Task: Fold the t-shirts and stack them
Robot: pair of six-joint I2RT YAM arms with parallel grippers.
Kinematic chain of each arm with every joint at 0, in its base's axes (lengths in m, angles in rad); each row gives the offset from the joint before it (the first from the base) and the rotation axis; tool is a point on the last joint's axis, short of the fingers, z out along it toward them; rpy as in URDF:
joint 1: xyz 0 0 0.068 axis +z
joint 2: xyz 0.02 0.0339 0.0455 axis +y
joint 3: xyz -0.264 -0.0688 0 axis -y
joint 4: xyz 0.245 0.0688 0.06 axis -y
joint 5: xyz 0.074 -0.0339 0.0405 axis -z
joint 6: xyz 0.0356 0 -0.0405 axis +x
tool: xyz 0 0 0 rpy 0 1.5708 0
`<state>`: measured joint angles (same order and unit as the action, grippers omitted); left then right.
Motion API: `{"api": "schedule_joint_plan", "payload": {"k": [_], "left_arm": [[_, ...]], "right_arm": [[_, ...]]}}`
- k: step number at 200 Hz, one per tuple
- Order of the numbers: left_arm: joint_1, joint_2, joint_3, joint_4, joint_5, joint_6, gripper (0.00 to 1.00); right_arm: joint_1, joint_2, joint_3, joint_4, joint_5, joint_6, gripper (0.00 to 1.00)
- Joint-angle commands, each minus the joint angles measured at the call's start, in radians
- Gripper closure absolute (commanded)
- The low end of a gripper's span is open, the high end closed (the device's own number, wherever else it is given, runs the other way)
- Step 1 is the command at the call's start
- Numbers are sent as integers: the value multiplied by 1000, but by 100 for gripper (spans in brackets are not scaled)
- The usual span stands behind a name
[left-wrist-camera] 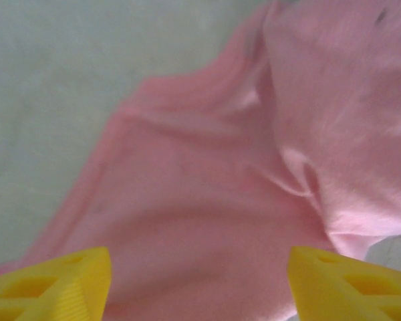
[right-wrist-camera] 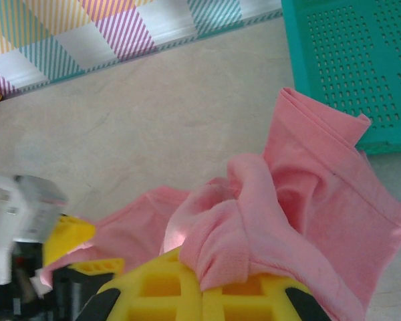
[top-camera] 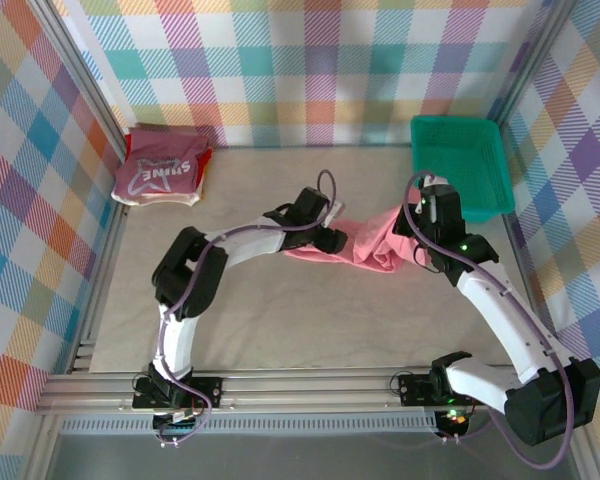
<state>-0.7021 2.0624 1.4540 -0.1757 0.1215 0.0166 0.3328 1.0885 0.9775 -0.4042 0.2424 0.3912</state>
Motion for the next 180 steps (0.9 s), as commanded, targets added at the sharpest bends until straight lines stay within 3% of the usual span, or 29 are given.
{"api": "schedule_joint_plan", "payload": {"k": [1,30,37,48,56,99,142,180], "left_arm": [[3,42,27,-127,-25,5,35],[4,48,-12,-111,-43,-9,59],[5,43,-24,-78,-56,-15,69],[6,18,-45,-66,-97,-27,91],[7,-18,-72,-50,-122,-33,100],[25,-328,-274,94,-319,-55,100],[84,-559,-342,19,-430,-23,100],[135,-766,-360,-64,-454,34,100]], "right_arm": [[-8,-28,-11,36,17,9,100],[-12,-30,-10,32,28,-7,100],[-13,-30,-9,34,28,-9,100],[-14,-30,-8,37,25,-12,100],[-16,-32,-6,37,23,-16,100],[-18,-68,5,63,-67,-83,100],[-13,-102,65,30,-177,-204,100],[-12,-176,107,7,-133,-259,100]]}}
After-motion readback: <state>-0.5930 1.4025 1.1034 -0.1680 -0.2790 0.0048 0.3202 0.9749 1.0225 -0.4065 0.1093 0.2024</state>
